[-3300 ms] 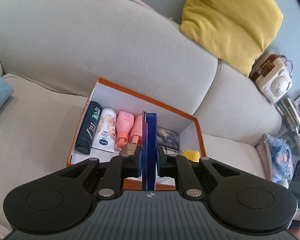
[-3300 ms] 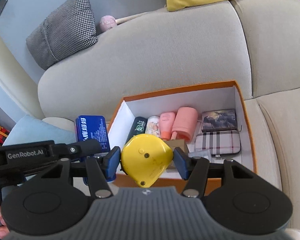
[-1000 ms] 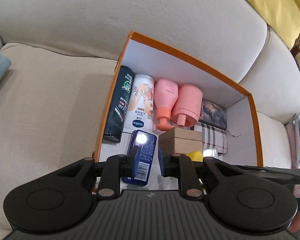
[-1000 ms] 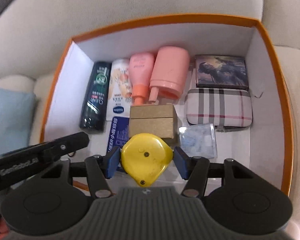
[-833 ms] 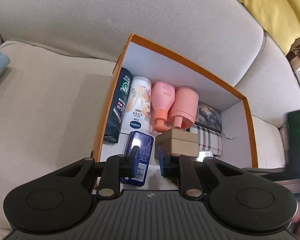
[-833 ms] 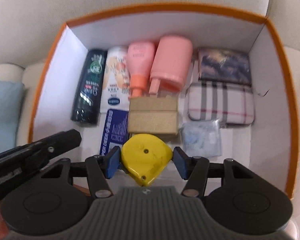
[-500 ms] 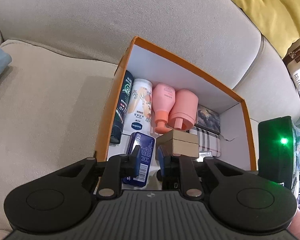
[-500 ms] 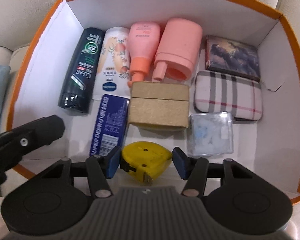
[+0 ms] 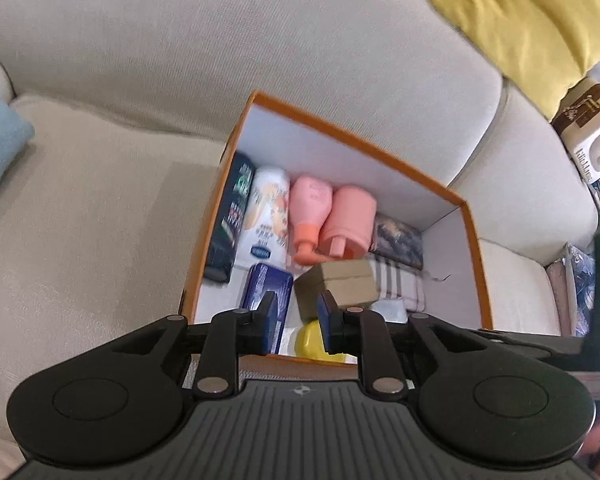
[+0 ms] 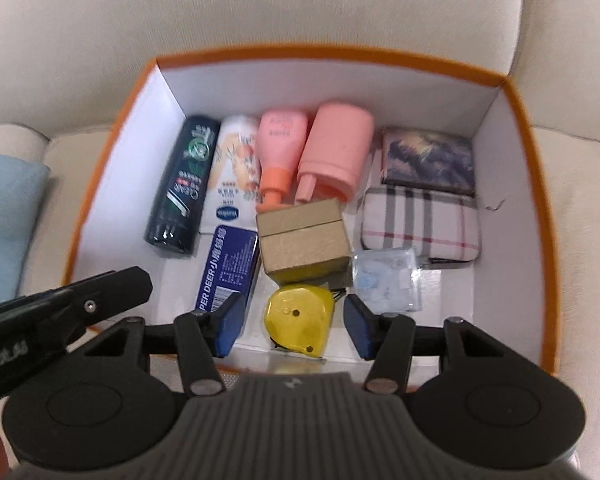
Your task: Organize rigid objects
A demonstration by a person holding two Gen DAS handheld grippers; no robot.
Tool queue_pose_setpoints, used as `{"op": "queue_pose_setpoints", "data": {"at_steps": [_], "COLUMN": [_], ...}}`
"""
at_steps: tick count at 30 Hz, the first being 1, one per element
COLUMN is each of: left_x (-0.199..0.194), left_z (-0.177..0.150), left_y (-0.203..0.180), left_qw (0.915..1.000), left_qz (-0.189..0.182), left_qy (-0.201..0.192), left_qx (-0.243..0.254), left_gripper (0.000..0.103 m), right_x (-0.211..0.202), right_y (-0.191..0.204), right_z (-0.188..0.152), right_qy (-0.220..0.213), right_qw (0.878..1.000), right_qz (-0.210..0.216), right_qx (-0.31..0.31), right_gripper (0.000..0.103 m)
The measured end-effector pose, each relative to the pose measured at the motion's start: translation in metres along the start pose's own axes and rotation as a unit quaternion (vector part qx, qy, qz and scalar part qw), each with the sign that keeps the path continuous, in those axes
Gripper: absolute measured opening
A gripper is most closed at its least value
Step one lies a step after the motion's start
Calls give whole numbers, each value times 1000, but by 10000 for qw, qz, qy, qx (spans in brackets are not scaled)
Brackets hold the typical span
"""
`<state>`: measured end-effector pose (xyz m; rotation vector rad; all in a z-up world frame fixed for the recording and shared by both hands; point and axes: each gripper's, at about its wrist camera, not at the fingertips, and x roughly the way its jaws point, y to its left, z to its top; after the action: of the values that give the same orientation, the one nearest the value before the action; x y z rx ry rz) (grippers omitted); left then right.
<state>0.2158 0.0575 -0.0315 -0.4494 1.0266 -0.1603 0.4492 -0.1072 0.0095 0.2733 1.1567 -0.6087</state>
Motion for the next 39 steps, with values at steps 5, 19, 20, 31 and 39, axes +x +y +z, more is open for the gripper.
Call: {"op": "queue_pose_setpoints", "data": {"at_steps": [5, 19, 20, 31, 39], "left_x": [-28, -81, -84, -86, -64], "left_z": [-9, -48, -51, -72, -82], "left_y": [-19, -63, -66, -83, -70], "left_qw": [9975, 9708, 9692, 9547, 9594], "left_qz": [62, 1105, 1099, 1331, 1602], "left_qy": [-645, -1874, -1922, -2132, -1693], "left_qx": [284, 1015, 1080, 1596, 1590], "left_gripper": [24, 62, 65, 95, 100], "right_x": [-42, -132, -134, -130, -108], "right_y": [-8, -36, -36, -44, -59], "right_z": [-14, -73, -77, -105, -111], "right_qy": [-669, -2534, -2599, -2839, -2651], "right_qw": [9976, 9666, 9647, 9577, 9641], "right_qz": [60, 211, 215, 70, -54], "right_qx": [-189, -311, -352, -466, -136], "right_gripper": [57, 63, 64, 81, 86]}}
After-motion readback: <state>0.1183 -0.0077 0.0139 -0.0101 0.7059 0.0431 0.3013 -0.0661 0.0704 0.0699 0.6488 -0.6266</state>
